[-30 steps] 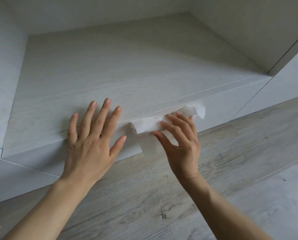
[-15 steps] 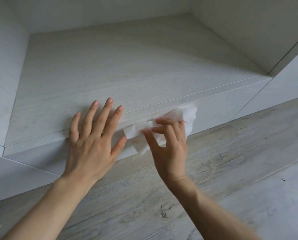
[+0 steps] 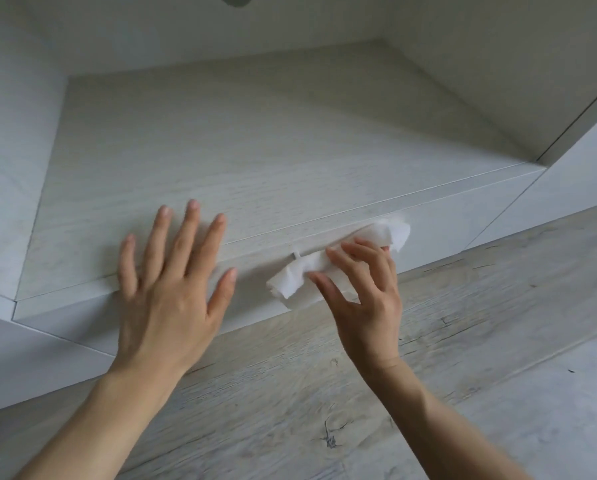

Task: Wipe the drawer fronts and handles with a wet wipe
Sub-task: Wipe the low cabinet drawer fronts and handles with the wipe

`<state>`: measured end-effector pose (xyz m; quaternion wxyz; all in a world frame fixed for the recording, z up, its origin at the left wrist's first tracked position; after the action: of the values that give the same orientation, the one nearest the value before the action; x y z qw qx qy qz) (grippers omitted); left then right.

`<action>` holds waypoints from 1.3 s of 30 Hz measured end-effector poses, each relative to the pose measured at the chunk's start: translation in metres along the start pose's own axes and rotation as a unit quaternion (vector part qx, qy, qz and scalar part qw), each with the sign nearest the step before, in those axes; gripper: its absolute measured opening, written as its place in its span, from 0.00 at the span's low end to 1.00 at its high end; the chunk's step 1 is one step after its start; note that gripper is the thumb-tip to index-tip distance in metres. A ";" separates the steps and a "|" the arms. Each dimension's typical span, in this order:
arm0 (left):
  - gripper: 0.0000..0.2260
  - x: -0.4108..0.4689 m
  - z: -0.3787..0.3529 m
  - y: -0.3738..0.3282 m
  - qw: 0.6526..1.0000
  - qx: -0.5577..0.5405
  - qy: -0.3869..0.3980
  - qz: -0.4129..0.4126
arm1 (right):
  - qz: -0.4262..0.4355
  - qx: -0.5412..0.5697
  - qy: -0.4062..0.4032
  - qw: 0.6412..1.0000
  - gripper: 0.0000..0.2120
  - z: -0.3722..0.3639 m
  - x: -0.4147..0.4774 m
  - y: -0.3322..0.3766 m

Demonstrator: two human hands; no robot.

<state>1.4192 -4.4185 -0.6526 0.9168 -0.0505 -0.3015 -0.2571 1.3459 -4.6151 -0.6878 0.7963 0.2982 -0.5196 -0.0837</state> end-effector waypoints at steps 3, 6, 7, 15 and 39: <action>0.25 -0.003 0.000 0.007 1.000 0.024 -0.014 0.007 | -0.018 0.004 -0.004 1.000 0.18 -0.004 0.001 0.007; 0.24 -0.004 -0.001 0.005 0.999 0.021 -0.033 0.009 | -0.056 -0.004 -0.028 0.998 0.13 0.002 0.007 -0.002; 0.24 -0.004 -0.001 0.004 0.999 0.022 -0.044 0.007 | -0.069 -0.006 -0.031 0.997 0.12 0.003 0.007 -0.005; 0.22 -0.006 0.000 0.004 0.996 0.028 -0.087 -0.013 | -0.069 0.006 -0.029 0.997 0.13 0.004 0.007 -0.005; 0.21 -0.013 -0.009 0.007 0.986 0.058 -0.152 -0.027 | 0.024 -0.001 -0.009 1.000 0.12 0.004 0.003 -0.007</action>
<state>1.4185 -4.4092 -0.6665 0.8546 -0.0275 -0.4528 -0.2529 1.3449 -4.6233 -0.6881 0.7937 0.2839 -0.5336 -0.0682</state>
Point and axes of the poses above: each hand's wrist, its own x-axis towards the middle knuckle, its own z-axis out of the back of the hand, y = z × x, the point moved 6 cm from there along x, towards the middle knuckle, and after that the axes turned 8 degrees about -y, right-handed, at the moved point
